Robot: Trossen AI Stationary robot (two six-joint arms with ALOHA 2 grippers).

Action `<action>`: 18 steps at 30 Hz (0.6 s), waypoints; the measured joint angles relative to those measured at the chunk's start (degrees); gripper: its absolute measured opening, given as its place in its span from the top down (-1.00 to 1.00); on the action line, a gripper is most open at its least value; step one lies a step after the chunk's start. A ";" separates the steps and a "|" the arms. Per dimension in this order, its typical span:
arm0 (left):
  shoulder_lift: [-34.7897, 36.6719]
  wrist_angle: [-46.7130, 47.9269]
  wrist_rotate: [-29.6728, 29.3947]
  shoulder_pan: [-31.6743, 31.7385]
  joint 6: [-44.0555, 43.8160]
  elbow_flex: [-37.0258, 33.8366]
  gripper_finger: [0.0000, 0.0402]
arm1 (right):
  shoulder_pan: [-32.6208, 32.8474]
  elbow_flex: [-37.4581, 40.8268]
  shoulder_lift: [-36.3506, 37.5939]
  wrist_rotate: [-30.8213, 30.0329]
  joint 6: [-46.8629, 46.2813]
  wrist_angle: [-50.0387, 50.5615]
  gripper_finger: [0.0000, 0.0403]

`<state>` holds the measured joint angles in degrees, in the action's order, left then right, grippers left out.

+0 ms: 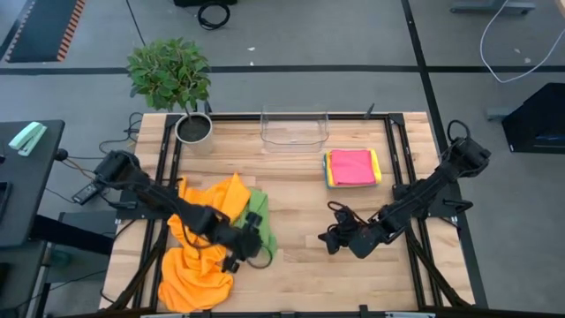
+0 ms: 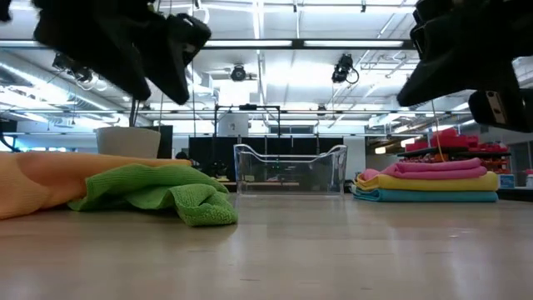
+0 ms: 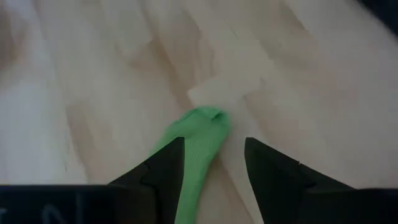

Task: Fold microfiber towels
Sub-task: Fold the green towel

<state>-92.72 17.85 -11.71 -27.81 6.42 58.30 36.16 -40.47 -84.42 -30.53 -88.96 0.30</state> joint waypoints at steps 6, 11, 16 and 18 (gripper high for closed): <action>-8.01 -5.68 -1.82 -0.31 2.28 0.11 0.10 | 0.75 0.02 0.30 7.65 7.20 0.13 0.97; -13.90 -6.63 -2.07 -0.37 6.28 4.09 0.08 | 1.43 0.02 0.30 8.90 10.56 0.52 0.97; -18.11 -5.14 0.39 -0.26 6.19 9.00 0.11 | 1.57 0.02 0.32 11.71 12.77 1.11 0.97; -19.81 -2.84 0.52 0.04 4.01 11.09 0.12 | 1.53 0.02 0.32 12.46 13.66 1.16 0.97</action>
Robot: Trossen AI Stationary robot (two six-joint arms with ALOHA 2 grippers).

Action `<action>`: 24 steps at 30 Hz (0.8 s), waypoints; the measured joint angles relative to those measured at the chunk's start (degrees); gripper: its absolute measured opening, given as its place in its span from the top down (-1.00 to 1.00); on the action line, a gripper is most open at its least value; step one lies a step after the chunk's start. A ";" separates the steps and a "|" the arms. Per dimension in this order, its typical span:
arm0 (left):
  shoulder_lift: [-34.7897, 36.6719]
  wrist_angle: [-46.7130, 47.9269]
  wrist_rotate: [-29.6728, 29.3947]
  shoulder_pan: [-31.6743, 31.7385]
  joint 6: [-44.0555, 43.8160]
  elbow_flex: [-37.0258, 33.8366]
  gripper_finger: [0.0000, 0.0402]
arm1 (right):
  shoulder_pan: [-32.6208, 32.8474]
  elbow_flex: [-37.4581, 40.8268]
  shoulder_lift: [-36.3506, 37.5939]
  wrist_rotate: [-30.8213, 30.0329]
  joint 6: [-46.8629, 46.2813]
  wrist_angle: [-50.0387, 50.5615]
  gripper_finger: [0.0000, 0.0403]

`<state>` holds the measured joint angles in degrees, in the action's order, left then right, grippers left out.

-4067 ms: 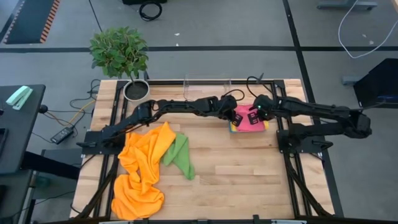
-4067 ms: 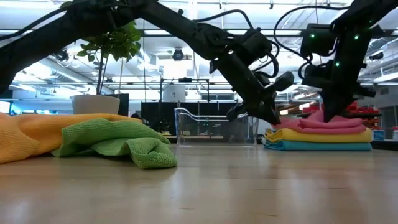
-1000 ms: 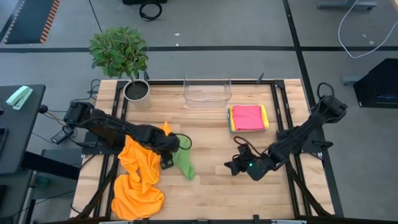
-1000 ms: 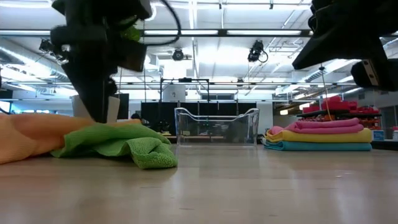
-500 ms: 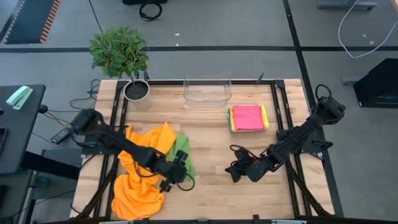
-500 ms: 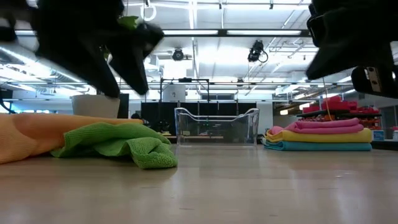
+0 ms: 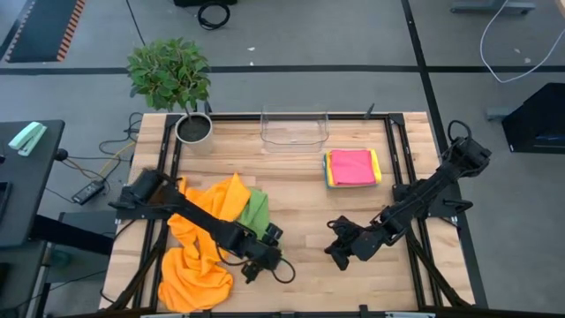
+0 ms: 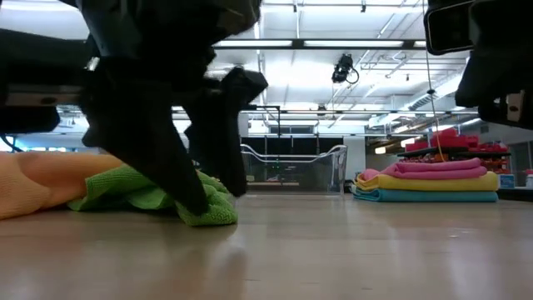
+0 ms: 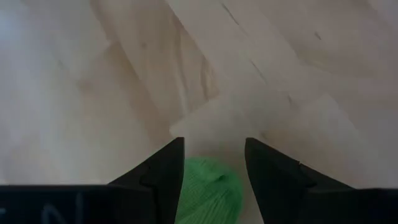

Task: Fold microfiber towels
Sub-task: Fold the green towel

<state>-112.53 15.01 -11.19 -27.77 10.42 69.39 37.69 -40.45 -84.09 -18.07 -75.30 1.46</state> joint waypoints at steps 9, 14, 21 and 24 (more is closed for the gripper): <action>-2.75 12.17 -0.15 0.33 -16.28 7.31 0.19 | 0.00 0.00 0.00 0.58 3.46 0.73 0.97; -2.62 12.19 -0.04 0.33 -25.48 8.19 0.25 | -0.06 0.00 0.00 0.38 6.01 1.91 0.97; -4.53 13.90 2.14 0.66 -36.33 7.98 0.49 | -0.04 0.00 0.02 0.17 8.62 2.05 0.97; -5.52 12.61 2.92 0.63 -39.79 8.25 0.58 | -0.04 0.00 0.02 -0.75 9.65 2.07 0.97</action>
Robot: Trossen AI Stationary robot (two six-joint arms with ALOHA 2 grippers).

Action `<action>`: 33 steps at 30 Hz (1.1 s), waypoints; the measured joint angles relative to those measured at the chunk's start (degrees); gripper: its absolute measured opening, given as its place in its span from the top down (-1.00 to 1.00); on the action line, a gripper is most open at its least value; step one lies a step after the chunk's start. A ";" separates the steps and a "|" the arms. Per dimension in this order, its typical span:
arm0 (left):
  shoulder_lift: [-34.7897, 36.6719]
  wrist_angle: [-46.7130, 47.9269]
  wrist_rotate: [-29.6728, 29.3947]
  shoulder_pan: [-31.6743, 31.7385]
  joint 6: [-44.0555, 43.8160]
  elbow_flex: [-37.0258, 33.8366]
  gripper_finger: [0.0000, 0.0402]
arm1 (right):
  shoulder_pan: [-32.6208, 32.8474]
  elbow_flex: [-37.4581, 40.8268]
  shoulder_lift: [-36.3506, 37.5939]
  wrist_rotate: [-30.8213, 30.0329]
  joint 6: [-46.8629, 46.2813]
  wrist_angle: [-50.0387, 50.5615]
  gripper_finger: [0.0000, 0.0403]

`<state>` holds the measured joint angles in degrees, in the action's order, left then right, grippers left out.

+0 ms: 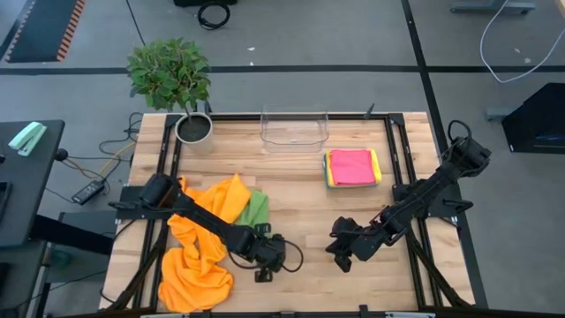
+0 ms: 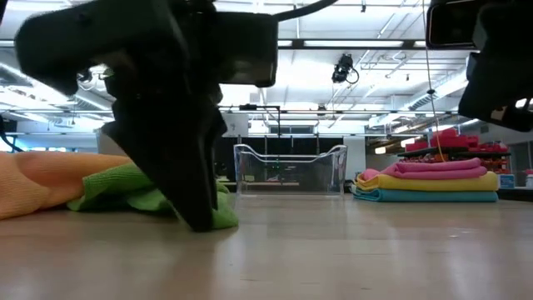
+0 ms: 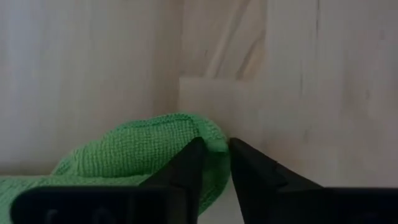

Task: Fold microfiber towels
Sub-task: Fold the green towel

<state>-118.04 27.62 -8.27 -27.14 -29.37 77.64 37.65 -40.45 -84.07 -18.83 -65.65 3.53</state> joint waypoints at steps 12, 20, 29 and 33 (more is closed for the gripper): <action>6.07 10.56 0.42 2.79 -1.45 17.28 0.96 | 0.00 0.00 0.02 -0.83 5.70 0.04 0.97; 6.66 27.91 -5.44 7.72 4.54 47.30 0.96 | 0.53 0.00 0.95 -0.16 5.79 0.33 0.97; 9.13 43.19 -7.12 9.01 -0.17 52.21 0.97 | 9.28 0.00 12.19 -2.59 -1.53 4.99 0.97; 8.93 41.33 -7.42 6.62 -1.99 40.69 0.96 | 12.31 -0.04 11.47 -7.97 -3.41 6.10 0.97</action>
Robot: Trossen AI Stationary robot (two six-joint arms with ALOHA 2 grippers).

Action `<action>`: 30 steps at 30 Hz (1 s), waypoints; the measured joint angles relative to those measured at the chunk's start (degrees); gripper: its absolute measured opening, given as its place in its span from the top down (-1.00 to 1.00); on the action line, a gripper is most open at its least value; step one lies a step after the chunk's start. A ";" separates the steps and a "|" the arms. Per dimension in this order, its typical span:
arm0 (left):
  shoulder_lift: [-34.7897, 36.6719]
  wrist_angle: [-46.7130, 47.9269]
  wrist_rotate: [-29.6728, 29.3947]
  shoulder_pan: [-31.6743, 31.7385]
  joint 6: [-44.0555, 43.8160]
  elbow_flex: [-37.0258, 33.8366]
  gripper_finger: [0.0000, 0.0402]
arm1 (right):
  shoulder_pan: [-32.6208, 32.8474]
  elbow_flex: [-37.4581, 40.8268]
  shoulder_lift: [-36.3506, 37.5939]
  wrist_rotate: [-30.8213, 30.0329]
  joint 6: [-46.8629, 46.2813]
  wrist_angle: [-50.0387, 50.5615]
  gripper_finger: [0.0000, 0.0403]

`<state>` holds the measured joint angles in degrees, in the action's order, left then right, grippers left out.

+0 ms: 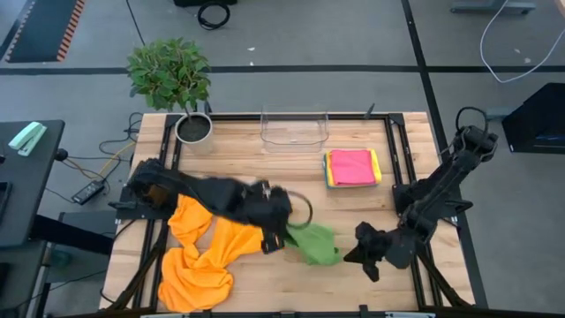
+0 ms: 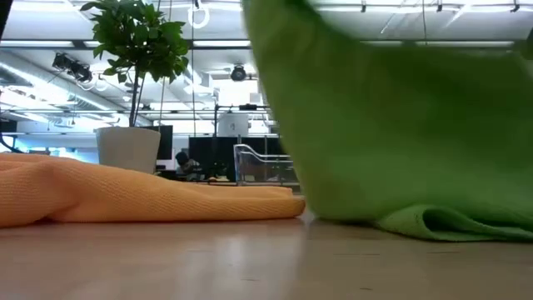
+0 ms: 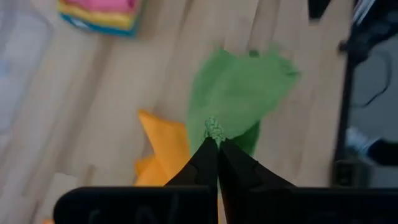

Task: Fold microfiber towels
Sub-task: Fold the green towel

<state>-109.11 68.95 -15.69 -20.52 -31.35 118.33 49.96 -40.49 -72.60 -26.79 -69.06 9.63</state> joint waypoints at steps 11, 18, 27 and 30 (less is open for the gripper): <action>-0.16 -22.69 5.23 -1.52 -5.64 -35.35 0.94 | -2.09 -1.42 -19.69 -1.68 16.63 -17.24 0.69; -0.02 -30.05 6.58 -1.94 -4.61 -39.17 0.97 | -4.50 -11.55 -28.22 -1.45 39.68 -7.16 0.19; -0.01 -31.95 6.55 -1.89 -2.45 -39.19 0.97 | -9.38 -15.50 -32.73 3.27 38.09 0.02 0.05; -0.01 -31.84 6.55 -1.92 -2.43 -39.19 0.95 | -9.37 -14.73 -32.87 4.40 36.52 -0.07 0.11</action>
<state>-109.12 37.11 -9.15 -22.44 -33.78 79.13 40.58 -55.22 -105.47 -22.39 -32.54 9.56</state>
